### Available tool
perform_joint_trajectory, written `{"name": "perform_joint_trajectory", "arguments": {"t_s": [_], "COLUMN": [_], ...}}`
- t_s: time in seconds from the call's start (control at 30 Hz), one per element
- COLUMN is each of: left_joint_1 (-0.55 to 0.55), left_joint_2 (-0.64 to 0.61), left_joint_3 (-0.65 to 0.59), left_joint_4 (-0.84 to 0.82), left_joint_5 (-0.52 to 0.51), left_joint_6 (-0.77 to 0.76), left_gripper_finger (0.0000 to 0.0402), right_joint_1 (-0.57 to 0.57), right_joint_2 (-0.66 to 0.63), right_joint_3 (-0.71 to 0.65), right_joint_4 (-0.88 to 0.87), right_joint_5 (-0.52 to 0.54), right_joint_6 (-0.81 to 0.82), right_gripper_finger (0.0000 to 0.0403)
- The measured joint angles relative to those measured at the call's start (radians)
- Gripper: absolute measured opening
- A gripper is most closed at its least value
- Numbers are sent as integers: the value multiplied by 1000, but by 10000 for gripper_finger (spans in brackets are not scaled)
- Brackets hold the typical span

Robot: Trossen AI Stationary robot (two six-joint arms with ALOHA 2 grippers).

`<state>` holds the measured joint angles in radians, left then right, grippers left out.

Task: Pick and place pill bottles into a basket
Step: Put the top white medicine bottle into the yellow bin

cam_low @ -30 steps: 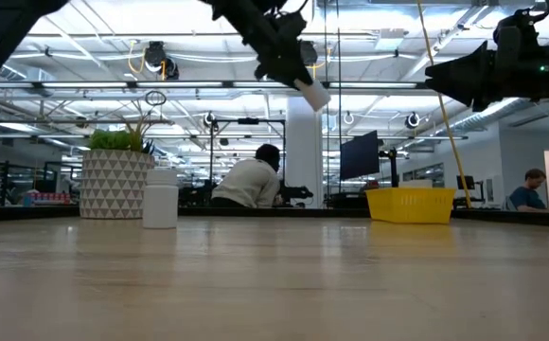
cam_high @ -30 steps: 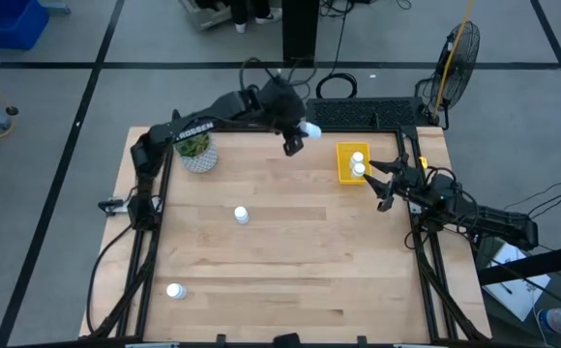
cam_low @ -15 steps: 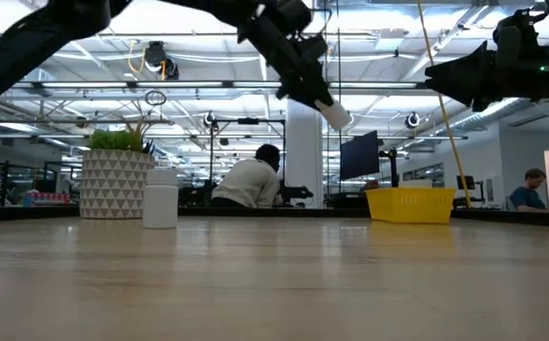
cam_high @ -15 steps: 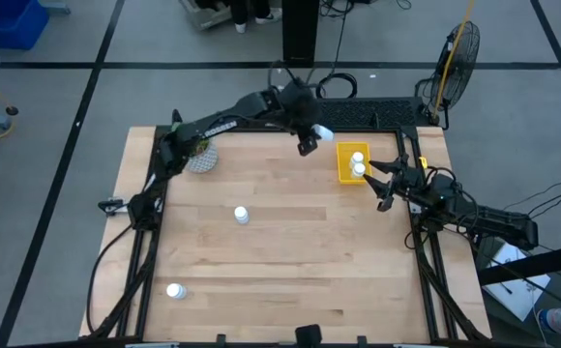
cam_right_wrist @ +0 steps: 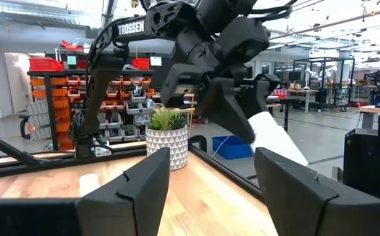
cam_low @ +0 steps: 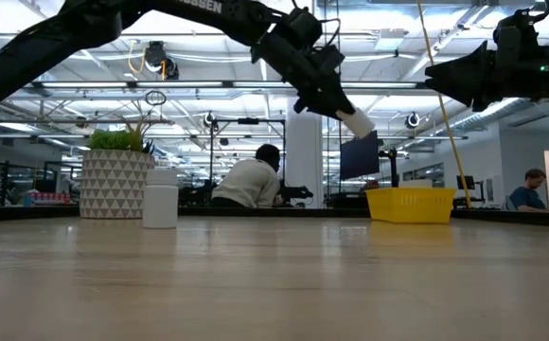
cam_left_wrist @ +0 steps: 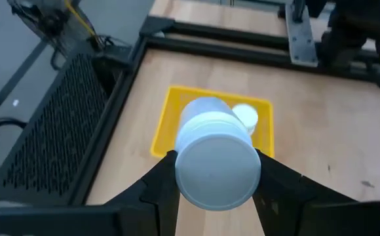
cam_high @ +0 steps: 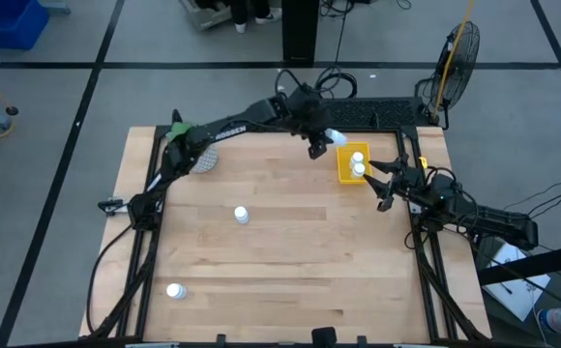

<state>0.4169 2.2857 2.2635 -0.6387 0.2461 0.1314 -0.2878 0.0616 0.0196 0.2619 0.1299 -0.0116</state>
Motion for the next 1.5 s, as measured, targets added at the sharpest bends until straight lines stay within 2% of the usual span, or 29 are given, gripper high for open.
{"name": "perform_joint_trajectory", "arguments": {"t_s": [0.13,0.3,0.4,0.63,1.0,1.13,1.2,1.37,1.5], "left_joint_1": [-15,-45,-73,-153,-151,-162,-170,-184,-198], "left_joint_2": [0,0,-3,-4,-22,-23,-23,-24,-40], "left_joint_3": [0,-1,-1,-1,-1,-1,-1,-1,-1], "left_joint_4": [24,-40,-34,1,-9,-41,-103,-298,-335], "left_joint_5": [37,47,74,37,32,33,24,-92,-125], "left_joint_6": [-3,4,52,149,144,134,124,117,103], "left_gripper_finger": [157,157,157,157,157,157,157,157,157], "right_joint_1": [0,0,0,0,0,0,0,0,0], "right_joint_2": [0,0,0,0,0,0,0,0,0], "right_joint_3": [0,0,0,0,0,0,0,0,0], "right_joint_4": [1,1,1,0,1,59,79,95,111], "right_joint_5": [0,0,0,0,0,0,0,-1,-2], "right_joint_6": [0,0,0,0,0,6,30,155,319], "right_gripper_finger": [215,215,215,215,215,215,215,215,215]}}
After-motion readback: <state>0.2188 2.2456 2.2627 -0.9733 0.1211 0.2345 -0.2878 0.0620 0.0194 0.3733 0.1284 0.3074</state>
